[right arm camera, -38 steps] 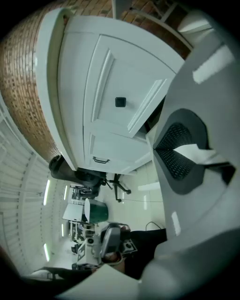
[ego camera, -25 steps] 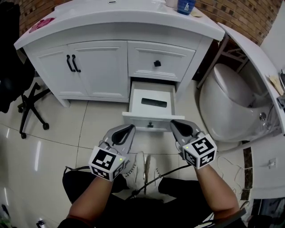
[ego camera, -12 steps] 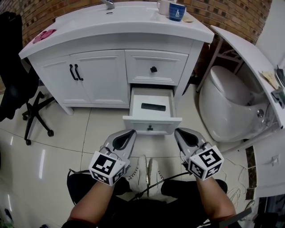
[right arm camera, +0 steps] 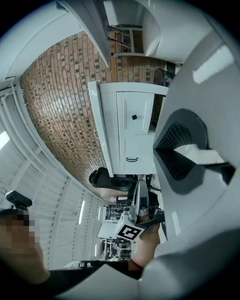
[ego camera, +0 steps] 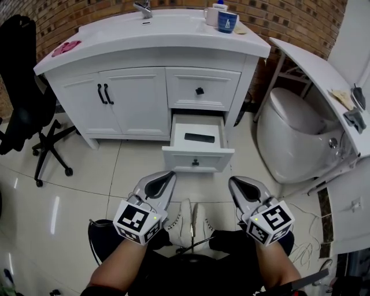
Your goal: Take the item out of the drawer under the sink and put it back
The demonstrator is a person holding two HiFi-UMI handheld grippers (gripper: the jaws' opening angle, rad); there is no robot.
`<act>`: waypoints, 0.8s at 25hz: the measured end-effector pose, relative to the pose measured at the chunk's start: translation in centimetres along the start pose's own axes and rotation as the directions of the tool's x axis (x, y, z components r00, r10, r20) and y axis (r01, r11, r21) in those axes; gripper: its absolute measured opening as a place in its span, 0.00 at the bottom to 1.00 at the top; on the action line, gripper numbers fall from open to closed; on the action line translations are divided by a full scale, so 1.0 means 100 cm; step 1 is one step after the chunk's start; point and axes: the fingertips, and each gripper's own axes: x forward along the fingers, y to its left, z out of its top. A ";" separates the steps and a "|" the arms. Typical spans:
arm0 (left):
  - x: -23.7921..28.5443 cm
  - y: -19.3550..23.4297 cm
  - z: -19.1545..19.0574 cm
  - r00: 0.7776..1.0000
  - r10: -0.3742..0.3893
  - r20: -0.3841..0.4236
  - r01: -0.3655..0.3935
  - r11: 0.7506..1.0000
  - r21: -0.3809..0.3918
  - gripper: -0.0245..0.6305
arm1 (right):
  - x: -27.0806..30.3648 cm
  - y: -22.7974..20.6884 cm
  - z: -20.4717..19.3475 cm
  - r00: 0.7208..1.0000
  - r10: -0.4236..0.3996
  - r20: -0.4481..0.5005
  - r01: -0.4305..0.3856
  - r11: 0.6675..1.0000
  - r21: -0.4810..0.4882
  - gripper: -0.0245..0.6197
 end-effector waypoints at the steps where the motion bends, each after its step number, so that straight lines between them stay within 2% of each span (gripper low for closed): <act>1: -0.002 -0.002 0.001 1.000 0.000 0.004 0.000 1.000 0.002 0.04 | -0.003 0.003 0.001 1.000 -0.001 0.003 0.001 1.000 0.000 0.05; 20: -0.025 -0.012 0.007 1.000 0.007 0.026 -0.007 1.000 0.011 0.04 | -0.018 0.022 -0.003 1.000 -0.019 0.016 0.019 1.000 0.018 0.05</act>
